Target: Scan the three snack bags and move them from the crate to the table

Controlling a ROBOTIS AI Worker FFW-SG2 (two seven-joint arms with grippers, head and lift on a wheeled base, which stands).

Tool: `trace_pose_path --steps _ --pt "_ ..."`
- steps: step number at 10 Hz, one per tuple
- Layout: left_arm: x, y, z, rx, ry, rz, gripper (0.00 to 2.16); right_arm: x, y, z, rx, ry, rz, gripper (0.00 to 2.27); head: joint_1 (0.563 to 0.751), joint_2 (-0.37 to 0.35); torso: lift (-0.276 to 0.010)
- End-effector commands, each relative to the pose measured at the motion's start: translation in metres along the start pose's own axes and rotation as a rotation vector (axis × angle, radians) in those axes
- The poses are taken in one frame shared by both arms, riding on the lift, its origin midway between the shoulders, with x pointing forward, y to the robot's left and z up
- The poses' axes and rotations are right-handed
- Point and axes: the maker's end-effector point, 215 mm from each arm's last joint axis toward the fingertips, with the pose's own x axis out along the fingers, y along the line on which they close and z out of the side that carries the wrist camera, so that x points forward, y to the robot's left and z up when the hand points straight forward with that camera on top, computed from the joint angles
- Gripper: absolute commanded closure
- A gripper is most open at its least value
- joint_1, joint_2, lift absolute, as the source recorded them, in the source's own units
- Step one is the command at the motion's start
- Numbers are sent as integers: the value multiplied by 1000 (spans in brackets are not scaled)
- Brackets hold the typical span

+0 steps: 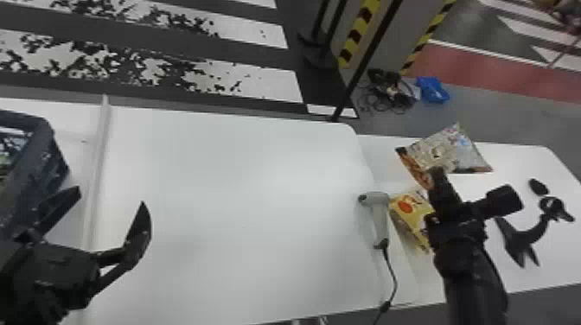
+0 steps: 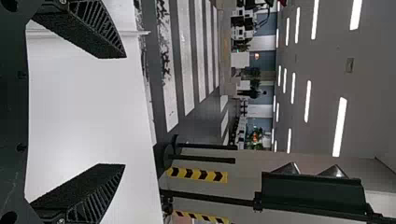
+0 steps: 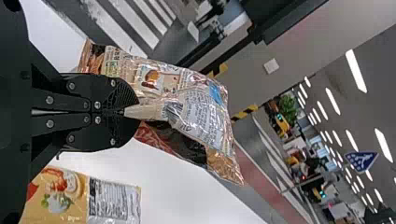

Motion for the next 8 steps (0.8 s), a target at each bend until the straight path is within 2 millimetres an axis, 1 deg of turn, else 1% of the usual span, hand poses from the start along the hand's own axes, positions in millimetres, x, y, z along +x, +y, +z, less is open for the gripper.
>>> trace_pose_path --steps 1,2,3,4,5,6,7,8 --pt "0 2 -1 -1 1 2 29 16 -7 -18 -102 53 -44 2236 695 -350 -62" --pt "0 2 0 0 0 0 29 19 -9 -23 -184 62 -69 2236 695 -350 -62" --pt "0 1 1 -1 -3 -3 29 21 -19 -33 -261 99 -116 2233 695 -350 -62" --pt "0 0 1 -2 -3 -6 29 20 -23 -37 -298 110 -136 2125 695 -350 -62" --pt "0 0 2 -1 -6 -8 29 18 -29 -50 -356 152 -159 1764 695 -350 -62" --pt "0 0 3 -1 -9 -8 29 14 -31 -64 -390 190 -156 829 695 -350 -62" --pt "0 -2 3 -4 -9 -11 29 11 -26 -74 -430 206 -133 -1 695 -350 -62" --pt "-1 -2 3 -3 -9 -11 29 9 -18 -75 -438 204 -115 -2 695 -350 -62"
